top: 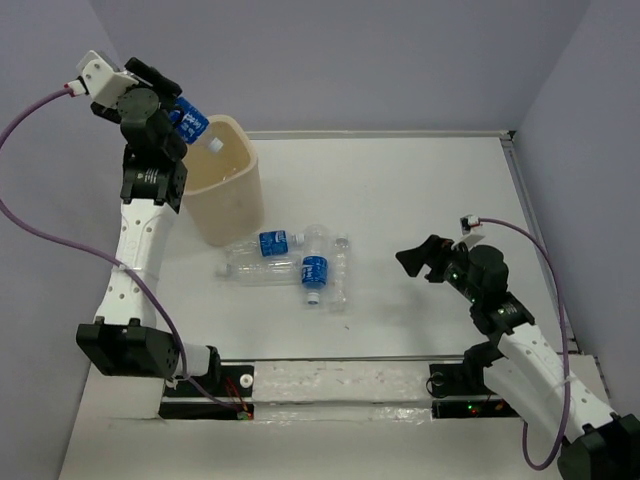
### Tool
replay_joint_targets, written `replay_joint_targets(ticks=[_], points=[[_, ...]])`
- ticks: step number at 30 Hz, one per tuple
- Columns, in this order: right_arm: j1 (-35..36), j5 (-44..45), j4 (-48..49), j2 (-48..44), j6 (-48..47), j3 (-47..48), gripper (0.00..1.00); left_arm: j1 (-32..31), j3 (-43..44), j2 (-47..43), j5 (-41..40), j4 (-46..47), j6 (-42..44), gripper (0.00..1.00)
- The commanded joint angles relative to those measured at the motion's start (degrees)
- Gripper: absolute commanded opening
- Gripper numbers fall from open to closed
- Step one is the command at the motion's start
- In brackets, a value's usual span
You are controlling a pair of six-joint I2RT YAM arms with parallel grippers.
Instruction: Put the plastic bottles in the bin
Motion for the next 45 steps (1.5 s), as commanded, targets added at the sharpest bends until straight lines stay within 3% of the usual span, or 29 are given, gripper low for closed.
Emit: replay_joint_targets(ticks=[1, 10, 15, 16, 19, 23, 33, 41, 45], points=[[-0.3, -2.2, 7.07, 3.99, 0.45, -0.21, 0.96, 1.72, -3.2, -0.72, -11.64, 10.79, 10.78, 0.55], [10.83, 3.77, 12.96, 16.91, 2.03, 1.37, 0.99, 1.72, -5.4, 5.34, -16.5, 26.79, 26.52, 0.54], [16.21, 7.9, 16.04, 25.7, 3.61, 4.45, 0.99, 1.63, -6.54, 8.51, -15.98, 29.53, 27.16, 0.56], [17.35, 8.43, 16.04, 26.85, 3.96, 5.06, 0.99, 1.63, -7.5, 8.16, -15.72, 29.88, 26.11, 0.59], [18.24, 12.54, 15.61, 31.77, 4.67, 8.49, 0.99, 1.54, -12.33, 6.32, -14.05, 30.94, 22.87, 0.85], [19.38, 15.11, 15.08, 39.93, 5.46, 14.29, 1.0, 1.63, -18.13, 3.16, -12.38, 29.62, 17.15, 0.99], [21.23, 19.24, 8.23, 53.22, 1.77, 28.62, 1.0, -1.97, -21.66, -5.72, -5.26, 24.19, 9.23, 0.99], [23.69, 22.31, 4.01, 58.93, 1.68, 31.7, 1.0, -9.09, -22.45, -17.83, 8.35, 10.04, -0.86, 0.99], [23.69, 24.07, 3.04, 59.73, 1.42, 31.0, 0.96, -12.07, -28.76, -24.35, 18.72, 3.61, -3.26, 0.99]])
